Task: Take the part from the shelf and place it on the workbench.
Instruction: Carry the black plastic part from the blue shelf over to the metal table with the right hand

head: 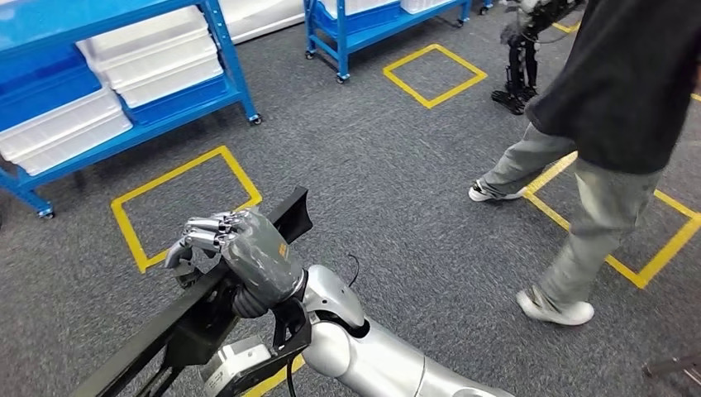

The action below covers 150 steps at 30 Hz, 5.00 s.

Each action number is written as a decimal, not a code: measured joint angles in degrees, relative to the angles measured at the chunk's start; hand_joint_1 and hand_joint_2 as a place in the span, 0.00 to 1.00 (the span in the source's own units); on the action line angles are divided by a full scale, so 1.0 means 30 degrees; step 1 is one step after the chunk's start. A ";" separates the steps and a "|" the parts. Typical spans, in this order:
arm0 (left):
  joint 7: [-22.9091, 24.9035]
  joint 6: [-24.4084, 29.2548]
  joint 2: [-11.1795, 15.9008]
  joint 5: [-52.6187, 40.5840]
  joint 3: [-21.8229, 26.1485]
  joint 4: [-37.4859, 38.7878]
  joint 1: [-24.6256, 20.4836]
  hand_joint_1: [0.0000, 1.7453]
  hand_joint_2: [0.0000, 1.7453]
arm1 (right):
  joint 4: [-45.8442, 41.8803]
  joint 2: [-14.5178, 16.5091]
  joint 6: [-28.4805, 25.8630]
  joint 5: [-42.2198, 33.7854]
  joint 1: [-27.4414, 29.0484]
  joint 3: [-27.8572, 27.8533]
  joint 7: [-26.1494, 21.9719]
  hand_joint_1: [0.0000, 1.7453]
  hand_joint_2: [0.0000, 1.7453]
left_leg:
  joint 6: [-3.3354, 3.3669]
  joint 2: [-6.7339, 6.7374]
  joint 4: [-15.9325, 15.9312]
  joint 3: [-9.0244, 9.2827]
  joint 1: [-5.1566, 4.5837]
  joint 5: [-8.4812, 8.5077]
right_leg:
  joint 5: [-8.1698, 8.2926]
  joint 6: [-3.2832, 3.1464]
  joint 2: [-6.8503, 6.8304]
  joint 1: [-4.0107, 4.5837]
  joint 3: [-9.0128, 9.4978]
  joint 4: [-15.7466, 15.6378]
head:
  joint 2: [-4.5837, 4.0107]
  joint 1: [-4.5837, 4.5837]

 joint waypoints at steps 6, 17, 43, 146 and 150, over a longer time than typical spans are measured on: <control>0.0344 0.0076 0.0253 -0.0109 -0.0040 0.0000 0.0089 0.00 1.00 | -0.0222 -0.0102 -0.0288 0.0235 0.0401 -0.0242 -0.0080 1.00 1.00 | 0.0251 -0.1125 -0.0511 0.0007 0.0021 0.1349 | -0.0030 -0.0033 0.1551 0.0091 -0.0031 0.0237 | 0.0000 -0.0002; 0.0090 0.0126 0.0377 0.0102 -0.0312 -0.0007 -0.0482 0.00 1.00 | -0.0765 -0.0206 -0.0543 0.0563 0.0262 -0.0730 -0.0146 1.00 1.00 | 0.1028 -0.0193 -0.3117 0.1141 -0.0003 0.2127 | -0.2213 0.1004 0.0085 -0.0041 -0.2708 0.4936 | 0.0004 0.0078; -0.0174 0.0124 0.0322 0.0368 -0.0317 -0.0007 -0.0572 0.00 1.00 | -0.0880 -0.0315 -0.0337 0.0743 0.0062 -0.0787 0.0018 1.00 1.00 | 0.0803 -0.1403 -0.2861 0.1012 0.0022 0.2010 | -0.0081 0.0625 0.2121 0.0123 -0.0611 0.0655 | 0.0003 0.0064; -0.0249 -0.0027 -0.0381 0.1304 -0.0852 -0.0007 -0.1014 0.00 1.00 | -0.0306 -0.3805 -0.1904 0.5062 -0.0264 -0.6400 0.2344 1.00 1.00 | 0.0834 0.1057 -0.2698 0.1069 -0.0171 0.1828 | 0.0237 0.0882 -0.1282 0.0141 -0.0404 0.0322 | 0.0000 0.0111; -0.0395 0.0335 -0.0464 0.1208 -0.0854 -0.0007 -0.1050 0.00 1.00 | 0.0015 -0.4718 -0.2084 0.5739 -0.0706 -0.7827 0.2856 1.00 1.00 | 0.0476 0.1161 -0.2455 0.1165 -0.0164 0.1419 | 0.0251 0.0494 -0.0643 0.0105 -0.0296 0.0036 | 0.0002 0.0107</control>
